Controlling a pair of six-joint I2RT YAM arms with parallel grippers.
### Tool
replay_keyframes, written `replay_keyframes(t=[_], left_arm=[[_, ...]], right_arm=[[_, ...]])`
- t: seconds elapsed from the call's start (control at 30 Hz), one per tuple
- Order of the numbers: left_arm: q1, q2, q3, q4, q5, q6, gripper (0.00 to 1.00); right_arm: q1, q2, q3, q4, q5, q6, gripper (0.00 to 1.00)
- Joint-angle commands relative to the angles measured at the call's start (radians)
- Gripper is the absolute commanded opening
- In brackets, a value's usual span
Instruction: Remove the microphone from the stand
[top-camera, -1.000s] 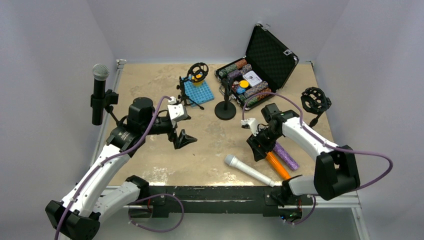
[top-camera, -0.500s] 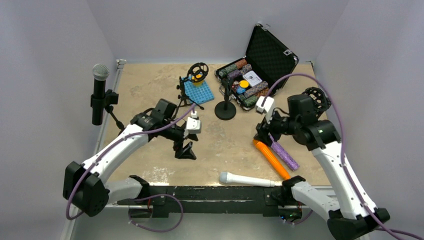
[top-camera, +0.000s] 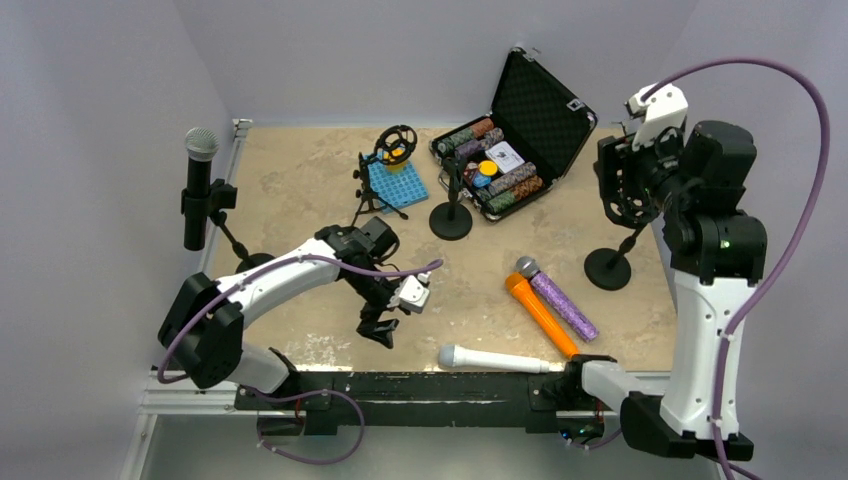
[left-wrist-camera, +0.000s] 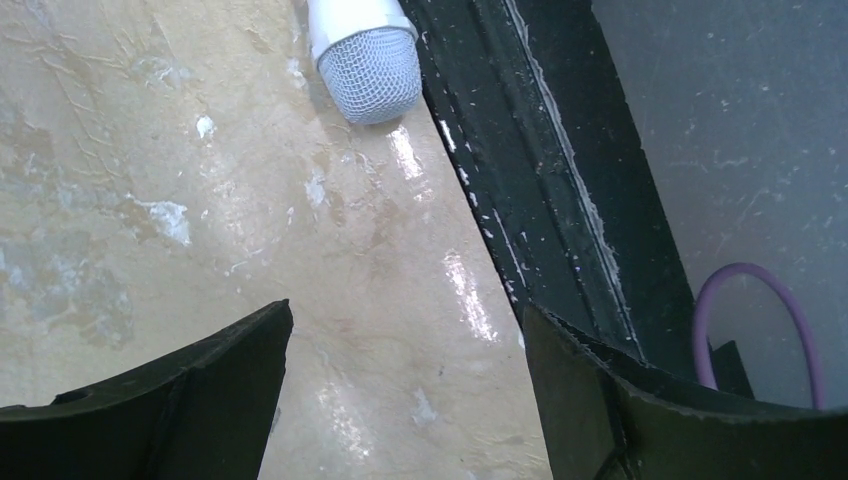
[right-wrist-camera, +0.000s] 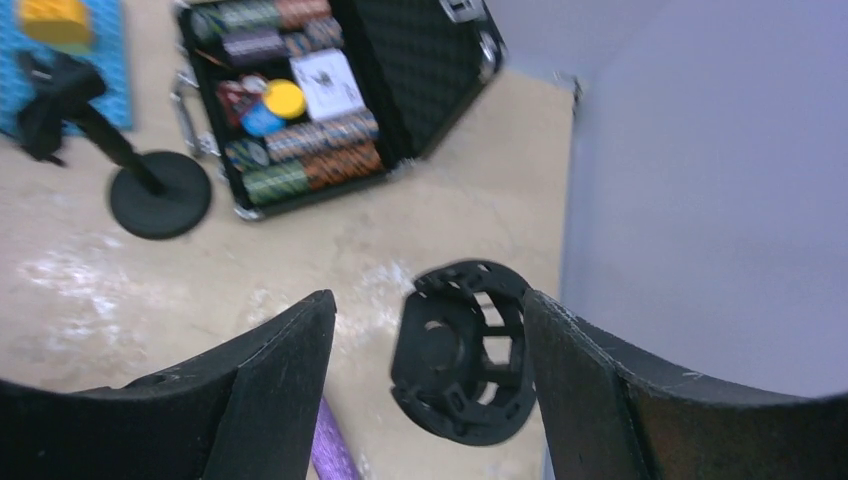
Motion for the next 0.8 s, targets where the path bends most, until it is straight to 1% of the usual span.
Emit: replay_keyframes(t=[0.0,0.13,0.37,0.5,0.63,0.77], left_arm=[[-0.046,0.040,0.046,0.111,-0.040,0.024,0.89],[-0.049,0.070,0.081,0.162,-0.060,-0.058,0.88],[-0.049,0.029,0.062,0.196,-0.072,-0.127,0.88],[-0.049,0.014,0.066,0.170,-0.094,-0.130,0.88],[-0.047,0.005,0.067,0.170,-0.097,-0.150,0.88],[-0.047,-0.016,0.063,0.188,-0.100,-0.179,0.88]], right_arm=[[-0.057,0.049,-0.005,-0.095,0.130,-0.005,0.72],[-0.100,0.099,0.012,-0.201,0.117,0.011,0.72],[-0.126,0.134,-0.048,-0.209,0.098,0.022,0.71],[-0.139,0.125,-0.027,-0.135,0.105,0.019,0.68],[-0.170,0.186,0.043,-0.184,0.144,0.000,0.66],[-0.235,0.234,0.043,-0.204,0.134,-0.024,0.65]])
